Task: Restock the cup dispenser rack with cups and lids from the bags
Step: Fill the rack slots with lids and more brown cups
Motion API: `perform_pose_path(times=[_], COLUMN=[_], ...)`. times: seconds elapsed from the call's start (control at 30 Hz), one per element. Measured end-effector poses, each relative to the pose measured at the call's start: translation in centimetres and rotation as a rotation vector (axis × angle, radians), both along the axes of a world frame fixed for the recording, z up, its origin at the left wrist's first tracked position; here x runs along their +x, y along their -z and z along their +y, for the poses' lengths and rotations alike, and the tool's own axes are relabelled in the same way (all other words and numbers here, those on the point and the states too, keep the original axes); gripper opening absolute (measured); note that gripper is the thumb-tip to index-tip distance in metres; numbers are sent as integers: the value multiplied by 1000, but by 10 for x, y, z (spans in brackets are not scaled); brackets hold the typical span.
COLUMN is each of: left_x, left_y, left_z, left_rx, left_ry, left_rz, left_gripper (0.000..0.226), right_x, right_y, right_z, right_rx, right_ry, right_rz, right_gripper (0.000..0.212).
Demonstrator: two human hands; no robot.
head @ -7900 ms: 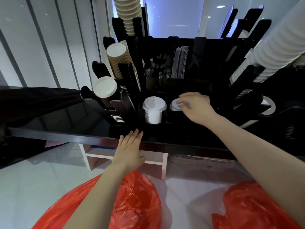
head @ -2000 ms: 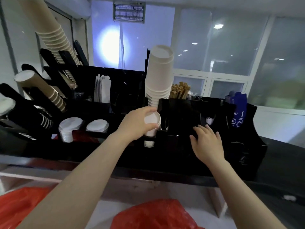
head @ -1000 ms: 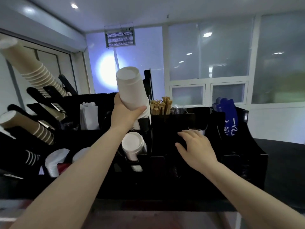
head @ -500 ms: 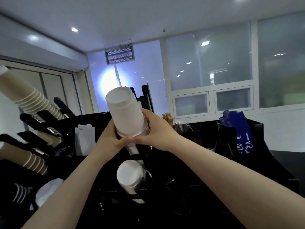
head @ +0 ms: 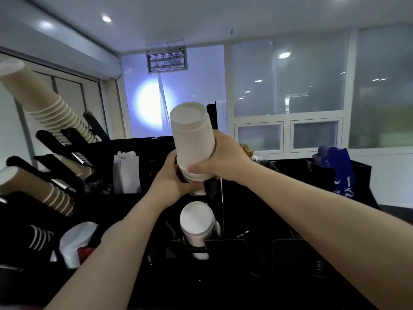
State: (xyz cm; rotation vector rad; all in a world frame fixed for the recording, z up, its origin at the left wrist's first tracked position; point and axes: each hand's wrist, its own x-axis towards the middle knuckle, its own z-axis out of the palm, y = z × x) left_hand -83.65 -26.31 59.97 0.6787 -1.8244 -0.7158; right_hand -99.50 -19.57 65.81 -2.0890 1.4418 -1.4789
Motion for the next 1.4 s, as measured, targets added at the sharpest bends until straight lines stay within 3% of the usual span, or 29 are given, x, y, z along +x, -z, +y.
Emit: perform_pose_path(times=[0.3, 0.37, 0.5, 0.67, 0.87, 1.03, 1.2, 1.4], left_x=[1, 1, 0, 0, 3, 11, 35, 44], left_y=[-2, -2, -2, -1, -5, -11, -21, -44], left_z=[0, -2, -4, -1, 10, 19, 17, 5], left_rx=[6, -17, 1, -1, -20, 11, 86, 125], left_ry=[-38, -82, -116, -128, -128, -12, -59, -89], left_rz=[-73, -108, -131, -137, -185, -270, -300, -164], left_gripper=[94, 84, 75, 70, 69, 68, 87, 70], right_x=[2, 0, 2, 7, 7, 4, -20, -25], right_y=[1, -12, -57, -61, -67, -83, -82, -73], right_z=[2, 8, 16, 20, 32, 50, 57, 32], right_rx=[10, 31, -32, -30, -110, -220, -292, -258], right_ry=[22, -21, -174, -178, -239, -207, -62, -2], right_rz=[-8, 14, -121, -19, -157, -267, -302, -386], right_gripper=[63, 58, 54, 42, 35, 74, 76, 72])
